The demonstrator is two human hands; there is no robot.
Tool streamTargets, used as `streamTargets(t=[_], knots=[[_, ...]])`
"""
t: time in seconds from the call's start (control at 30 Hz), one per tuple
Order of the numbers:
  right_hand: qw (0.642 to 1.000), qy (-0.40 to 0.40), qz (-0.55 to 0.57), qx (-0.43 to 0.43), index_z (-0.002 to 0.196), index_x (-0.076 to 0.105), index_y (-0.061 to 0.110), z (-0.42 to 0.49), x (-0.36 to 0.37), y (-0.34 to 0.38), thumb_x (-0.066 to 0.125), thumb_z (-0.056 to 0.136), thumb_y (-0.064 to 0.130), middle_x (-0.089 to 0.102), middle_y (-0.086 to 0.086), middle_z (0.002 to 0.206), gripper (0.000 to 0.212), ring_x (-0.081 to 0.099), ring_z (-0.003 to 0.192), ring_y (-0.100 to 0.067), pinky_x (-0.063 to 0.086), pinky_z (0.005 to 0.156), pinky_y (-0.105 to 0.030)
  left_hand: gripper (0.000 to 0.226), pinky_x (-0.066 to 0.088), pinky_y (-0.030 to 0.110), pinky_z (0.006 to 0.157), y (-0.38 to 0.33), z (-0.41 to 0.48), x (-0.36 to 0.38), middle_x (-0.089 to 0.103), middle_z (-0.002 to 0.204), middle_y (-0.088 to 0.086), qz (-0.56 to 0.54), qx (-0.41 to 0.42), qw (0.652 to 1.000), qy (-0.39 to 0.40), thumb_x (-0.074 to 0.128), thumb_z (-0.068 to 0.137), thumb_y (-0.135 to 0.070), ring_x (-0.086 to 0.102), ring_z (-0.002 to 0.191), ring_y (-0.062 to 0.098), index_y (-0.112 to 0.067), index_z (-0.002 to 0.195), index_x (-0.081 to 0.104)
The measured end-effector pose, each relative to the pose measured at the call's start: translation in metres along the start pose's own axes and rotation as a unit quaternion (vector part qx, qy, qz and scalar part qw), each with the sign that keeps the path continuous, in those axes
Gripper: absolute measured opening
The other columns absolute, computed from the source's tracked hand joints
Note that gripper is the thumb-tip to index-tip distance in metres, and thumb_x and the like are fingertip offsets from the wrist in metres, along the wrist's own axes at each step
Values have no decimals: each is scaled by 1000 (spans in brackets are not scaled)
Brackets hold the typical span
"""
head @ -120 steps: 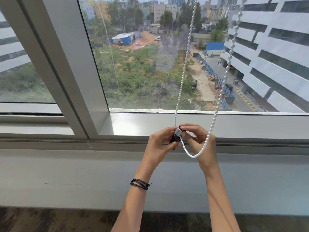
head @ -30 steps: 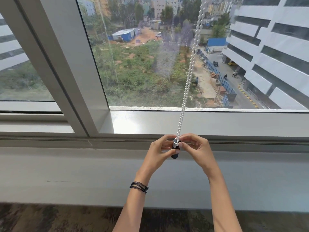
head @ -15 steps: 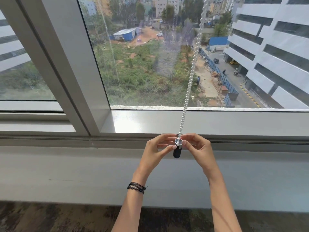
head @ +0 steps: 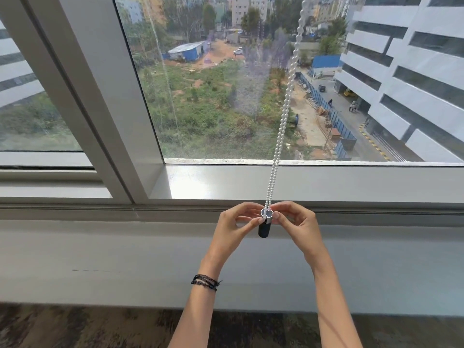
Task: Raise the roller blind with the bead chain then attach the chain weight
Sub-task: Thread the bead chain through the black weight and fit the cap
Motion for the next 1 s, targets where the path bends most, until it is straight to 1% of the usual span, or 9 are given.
streamTargets(t=[0.23,0.4,0.53,0.7,0.83,1.0], knots=[[1000,3,3,8,88,71,16,-1,0,0,70,81,19,75,-2,92,8,70,89,-18,57,76,-26,15,52,14,80,1,1,0,73,97,-14,-5,-4,1000,1,71,83,-24,70,89,6,-27,98,69],[1000,2,-11,11,89,72,18,0,-1,1,70,78,28,75,-1,93,14,70,90,-19,58,79,-31,15,52,14,79,2,1,0,74,97,-14,-8,-9,1000,0,72,82,-25,70,89,6,-29,97,69],[1000,5,-20,10,89,72,19,1,-2,0,70,79,30,75,-1,92,15,70,88,-20,58,80,-33,14,52,16,81,3,0,-2,74,97,-12,-7,-11,1000,3,72,82,-26,70,90,8,-26,96,69],[1000,4,-14,7,88,72,20,2,-1,0,70,78,31,75,0,91,15,71,86,-19,58,77,-29,15,53,19,82,6,0,-4,74,98,-6,-1,-17,1000,0,71,83,-27,70,91,10,-24,97,69],[1000,4,-16,8,88,72,22,3,-2,-1,70,78,34,75,2,91,15,71,87,-17,58,77,-28,15,52,17,81,5,0,-4,74,99,-7,-1,-17,1000,-1,72,82,-28,70,92,9,-25,97,69],[1000,4,-13,6,88,72,21,3,-2,1,70,79,31,75,2,91,13,70,87,-16,57,76,-26,16,53,20,82,6,0,-3,75,99,-6,-4,-21,1000,1,72,82,-26,70,92,10,-22,98,69]])
Point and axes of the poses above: each hand's wrist, its own z-axis towards the middle knuckle, its own x-axis out of the palm, y = z × x, the point moved 8 cm from there along z, towards the middle knuckle
